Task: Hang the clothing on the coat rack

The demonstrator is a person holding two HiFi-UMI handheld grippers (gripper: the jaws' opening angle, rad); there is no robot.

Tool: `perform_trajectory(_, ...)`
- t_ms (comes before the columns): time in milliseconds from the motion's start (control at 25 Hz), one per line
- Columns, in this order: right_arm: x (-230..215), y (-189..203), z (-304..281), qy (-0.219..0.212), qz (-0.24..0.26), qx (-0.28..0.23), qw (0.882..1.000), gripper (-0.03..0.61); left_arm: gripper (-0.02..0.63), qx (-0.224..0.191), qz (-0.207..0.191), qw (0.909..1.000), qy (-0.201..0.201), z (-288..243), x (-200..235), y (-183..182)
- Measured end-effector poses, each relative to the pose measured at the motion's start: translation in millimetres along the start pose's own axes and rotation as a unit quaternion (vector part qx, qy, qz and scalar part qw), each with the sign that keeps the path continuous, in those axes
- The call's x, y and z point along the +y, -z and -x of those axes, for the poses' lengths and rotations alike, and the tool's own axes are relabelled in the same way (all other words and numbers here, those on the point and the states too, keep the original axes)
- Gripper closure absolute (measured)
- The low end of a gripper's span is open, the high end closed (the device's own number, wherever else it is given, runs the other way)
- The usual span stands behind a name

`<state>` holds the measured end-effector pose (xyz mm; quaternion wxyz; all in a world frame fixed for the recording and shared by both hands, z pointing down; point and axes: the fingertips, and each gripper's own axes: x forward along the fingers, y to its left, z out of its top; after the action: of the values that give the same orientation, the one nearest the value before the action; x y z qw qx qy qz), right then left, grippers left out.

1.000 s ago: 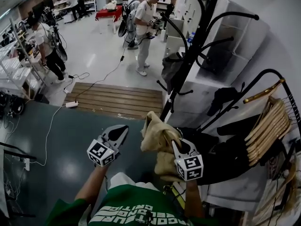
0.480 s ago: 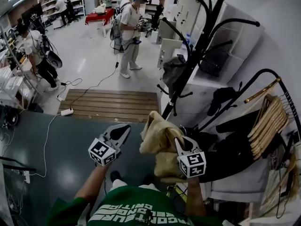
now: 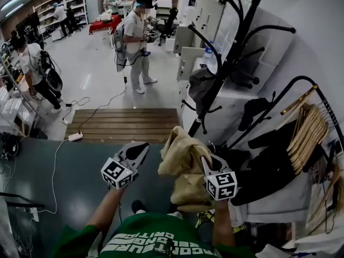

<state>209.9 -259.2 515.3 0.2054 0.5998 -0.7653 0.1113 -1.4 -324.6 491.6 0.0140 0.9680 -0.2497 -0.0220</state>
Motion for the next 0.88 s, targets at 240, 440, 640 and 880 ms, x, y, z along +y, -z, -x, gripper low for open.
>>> perform_trajectory(240,7,-7,-9,0.007,-0.009,0.004,1.000,0.522,0.611,0.000,-0.003,1.0000,0.004,5,12,-2)
perform_trajectory(440,11,-17,-16,0.007,-0.004,0.003,1.000,0.522,0.611,-0.004,-0.004,1.0000,0.006,4,18,-4)
perform_trajectory(640,8,-29,-21,0.007,0.002,0.001,1.000,0.522,0.611,-0.008,-0.004,1.0000,0.002,4,24,-5)
perform_trajectory(880,6,-44,-26,0.003,0.012,-0.003,1.000,0.522,0.611,-0.014,-0.005,0.9999,-0.006,5,31,-7)
